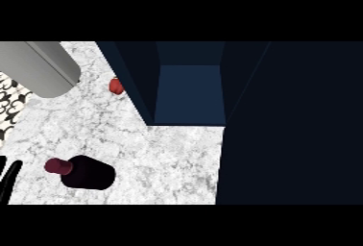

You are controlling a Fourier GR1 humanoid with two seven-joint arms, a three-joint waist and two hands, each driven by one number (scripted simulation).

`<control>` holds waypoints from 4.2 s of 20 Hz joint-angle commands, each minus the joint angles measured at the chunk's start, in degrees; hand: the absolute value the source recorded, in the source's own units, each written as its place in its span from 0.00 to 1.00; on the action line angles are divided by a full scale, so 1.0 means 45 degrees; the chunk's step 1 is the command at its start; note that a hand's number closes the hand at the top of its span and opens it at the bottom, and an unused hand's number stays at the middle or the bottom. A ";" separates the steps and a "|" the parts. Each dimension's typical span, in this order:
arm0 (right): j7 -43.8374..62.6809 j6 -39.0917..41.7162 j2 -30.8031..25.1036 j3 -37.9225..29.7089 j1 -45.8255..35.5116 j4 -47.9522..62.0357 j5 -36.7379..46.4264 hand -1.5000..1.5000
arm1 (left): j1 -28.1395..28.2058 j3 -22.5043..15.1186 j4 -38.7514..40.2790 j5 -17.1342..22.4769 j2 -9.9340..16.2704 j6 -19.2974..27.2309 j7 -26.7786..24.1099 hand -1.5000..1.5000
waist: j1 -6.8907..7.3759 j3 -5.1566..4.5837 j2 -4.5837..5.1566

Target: Pick up the wine, place it into the cabinet and close the cabinet

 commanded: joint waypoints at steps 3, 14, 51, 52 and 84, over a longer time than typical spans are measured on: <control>0.2400 -0.0787 -0.0135 0.0047 -0.1526 -0.1318 -0.0420 0.00 | 0.0136 0.0366 -0.2932 0.1225 0.0163 0.0541 0.1486 0.00 | 0.0045 -0.0003 -0.0006; 0.4633 -0.1813 -0.0292 0.0038 -0.3272 -0.1975 -0.0043 0.00 | -0.1100 -0.0175 -0.2767 0.0016 0.0045 0.1890 0.2649 0.00 | -0.0107 0.0007 -0.0023; 0.9074 -0.3276 -0.1369 -0.1201 -0.8098 -0.2107 -0.0212 0.00 | -0.1164 0.1432 0.5223 -0.1356 -0.0593 -0.0139 -0.2390 0.00 | -0.0167 -0.0010 -0.0002; 0.9587 -0.3113 -0.1677 -0.1538 -0.8259 -0.2179 -0.0761 0.00 | -0.1225 0.1113 0.5446 -0.1472 -0.0859 0.0270 -0.2506 0.00 | -0.0203 -0.0008 -0.0007; 0.8702 -0.3534 -0.1550 -0.1066 -0.8704 -0.0985 -0.0162 0.00 | -0.5545 0.3258 1.7713 -0.1376 0.0218 -0.2603 -0.8684 0.00 | -0.0209 -0.0009 0.0042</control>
